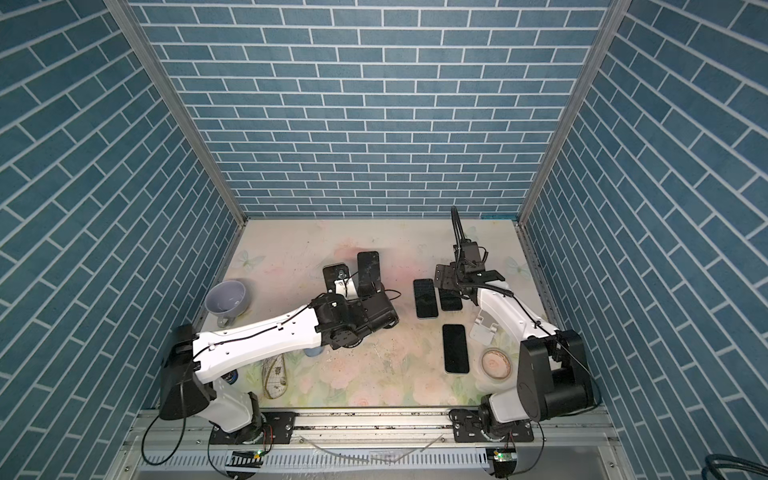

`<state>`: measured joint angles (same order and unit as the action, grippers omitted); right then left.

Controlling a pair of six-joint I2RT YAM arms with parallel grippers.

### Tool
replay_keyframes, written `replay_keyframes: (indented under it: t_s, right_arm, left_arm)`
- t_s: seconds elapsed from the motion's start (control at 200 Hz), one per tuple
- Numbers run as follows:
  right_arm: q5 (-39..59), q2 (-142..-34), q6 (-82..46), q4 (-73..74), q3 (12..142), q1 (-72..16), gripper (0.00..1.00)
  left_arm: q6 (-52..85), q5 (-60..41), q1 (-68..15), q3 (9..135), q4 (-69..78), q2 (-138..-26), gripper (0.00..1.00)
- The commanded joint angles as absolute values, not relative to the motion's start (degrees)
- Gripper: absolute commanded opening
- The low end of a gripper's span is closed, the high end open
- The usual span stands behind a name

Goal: Remove the phone from the phone stand
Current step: 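Lift the white stand with the left gripper and carry it toward the lavender mug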

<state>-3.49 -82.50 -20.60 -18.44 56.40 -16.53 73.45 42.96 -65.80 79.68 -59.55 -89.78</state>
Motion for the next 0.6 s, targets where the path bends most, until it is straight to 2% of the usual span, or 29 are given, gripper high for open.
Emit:
replay_keyframes:
  t_s: [0.0, 0.26, 0.595]
  right_arm:
    - [-2.6, -83.0, -21.0, -18.2, 56.8, -16.3, 0.99]
    - [-0.6, -82.3, -22.2, -18.6, 57.4, -16.3, 0.98]
    - [-0.5, -81.3, -22.6, -20.0, 58.5, -16.3, 0.99]
  left_arm:
    - [77.3, 48.1, -65.8, 78.6, -66.4, -86.3, 0.58]
    - [77.3, 48.5, -62.0, 72.2, -67.5, -77.8, 0.59]
    - [58.7, 40.3, -45.4, 63.1, -57.5, -69.3, 0.61]
